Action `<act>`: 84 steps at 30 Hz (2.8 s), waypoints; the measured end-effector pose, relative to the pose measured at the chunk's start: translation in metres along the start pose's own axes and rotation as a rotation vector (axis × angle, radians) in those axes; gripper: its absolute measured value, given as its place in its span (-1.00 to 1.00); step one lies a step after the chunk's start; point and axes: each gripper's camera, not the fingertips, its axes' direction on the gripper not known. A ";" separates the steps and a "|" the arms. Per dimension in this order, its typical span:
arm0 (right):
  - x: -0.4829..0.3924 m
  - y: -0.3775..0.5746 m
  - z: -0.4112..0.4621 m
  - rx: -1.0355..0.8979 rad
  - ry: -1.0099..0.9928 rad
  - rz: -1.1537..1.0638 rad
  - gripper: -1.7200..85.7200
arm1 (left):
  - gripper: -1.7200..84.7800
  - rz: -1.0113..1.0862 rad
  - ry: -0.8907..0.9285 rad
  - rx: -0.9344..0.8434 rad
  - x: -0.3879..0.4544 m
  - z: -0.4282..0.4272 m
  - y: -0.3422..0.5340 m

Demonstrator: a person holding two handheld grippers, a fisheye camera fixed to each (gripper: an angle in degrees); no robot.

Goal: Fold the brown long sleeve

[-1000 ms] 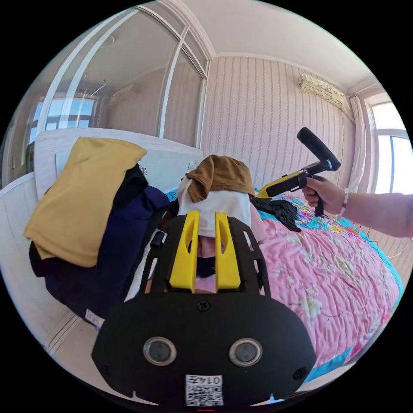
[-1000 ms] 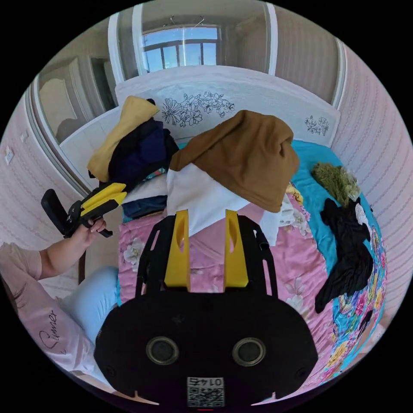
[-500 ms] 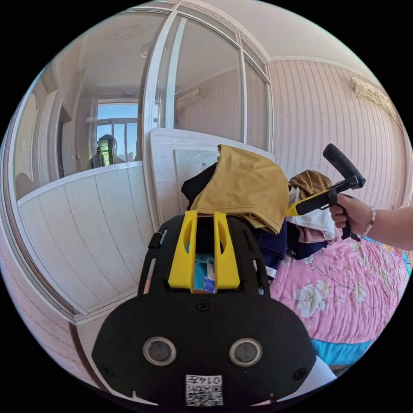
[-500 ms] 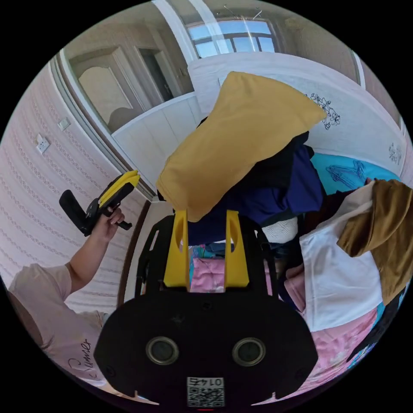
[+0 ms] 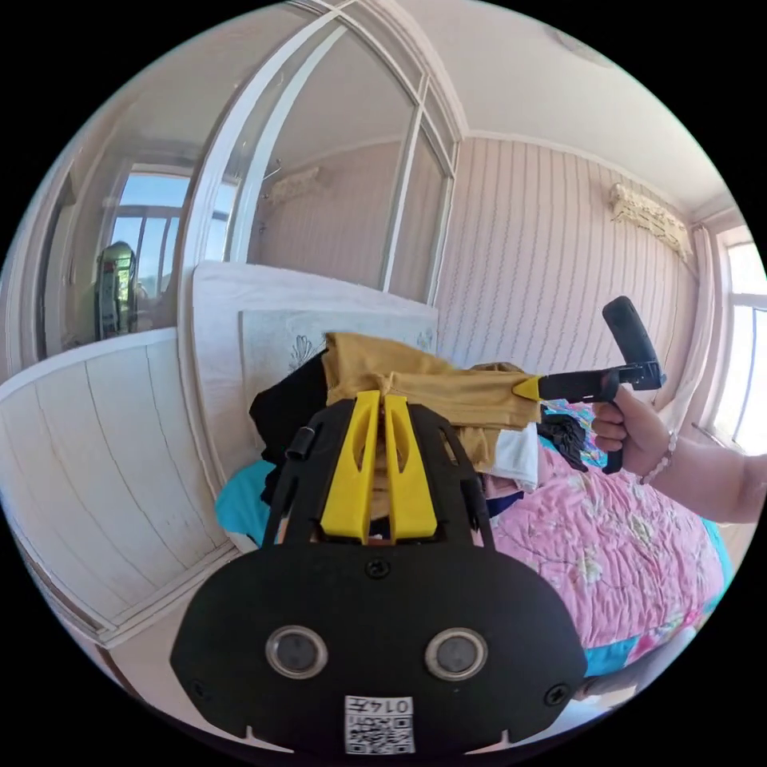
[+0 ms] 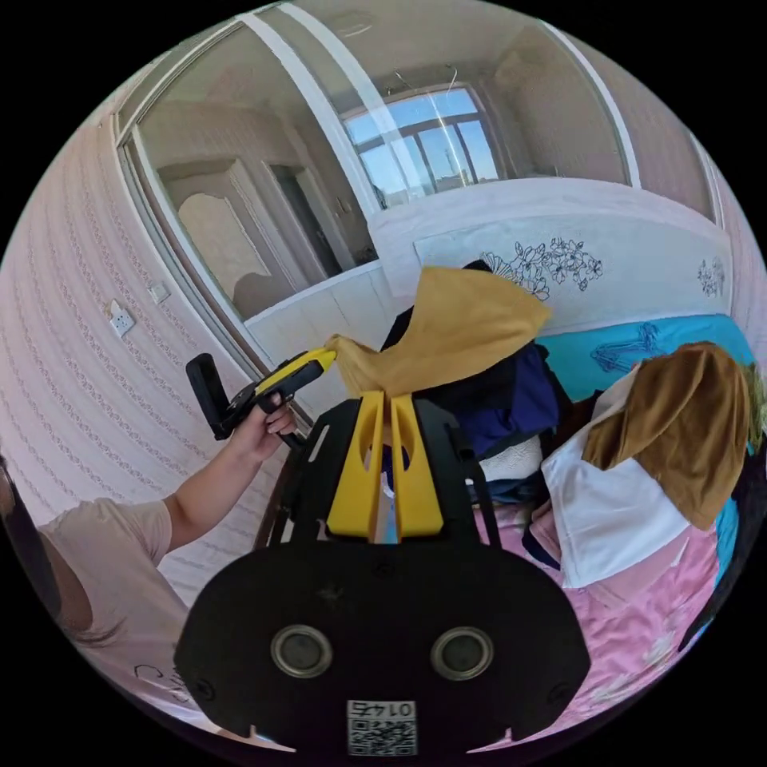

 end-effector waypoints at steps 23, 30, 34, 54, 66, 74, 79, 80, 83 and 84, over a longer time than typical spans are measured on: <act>-0.130 0.244 -0.444 0.164 0.227 0.242 -0.95 | -0.98 0.440 0.777 0.013 0.442 -0.006 -0.092; -0.166 0.450 -0.479 0.392 0.317 0.642 -0.95 | -0.98 0.877 1.436 -0.347 0.671 0.001 0.039; -0.156 0.596 -0.442 0.185 0.308 1.120 -0.95 | -0.97 0.947 1.331 -0.657 0.724 0.026 0.189; -0.118 0.507 -0.423 -0.271 0.465 0.907 -0.74 | -0.84 0.570 0.708 -0.961 0.681 0.094 0.302; -0.223 0.576 -0.635 0.316 0.485 1.060 -0.95 | -0.98 0.422 0.689 -0.802 0.641 0.078 0.265; -0.266 0.644 -0.667 0.446 0.390 1.245 -0.95 | -0.93 0.433 0.658 -0.830 0.628 0.068 0.277; -0.278 0.633 -0.671 0.427 0.375 1.228 -0.95 | -0.83 0.605 0.563 -0.753 0.642 0.043 0.275; -0.282 0.630 -0.674 0.430 0.373 1.223 -0.95 | -0.83 0.608 0.525 -0.741 0.640 0.042 0.272; -0.290 0.628 -0.683 0.428 0.374 1.223 -0.95 | -0.83 0.548 0.567 -0.758 0.630 0.043 0.265; -0.292 0.627 -0.684 0.423 0.374 1.224 -0.95 | -0.83 0.541 0.585 -0.764 0.629 0.043 0.264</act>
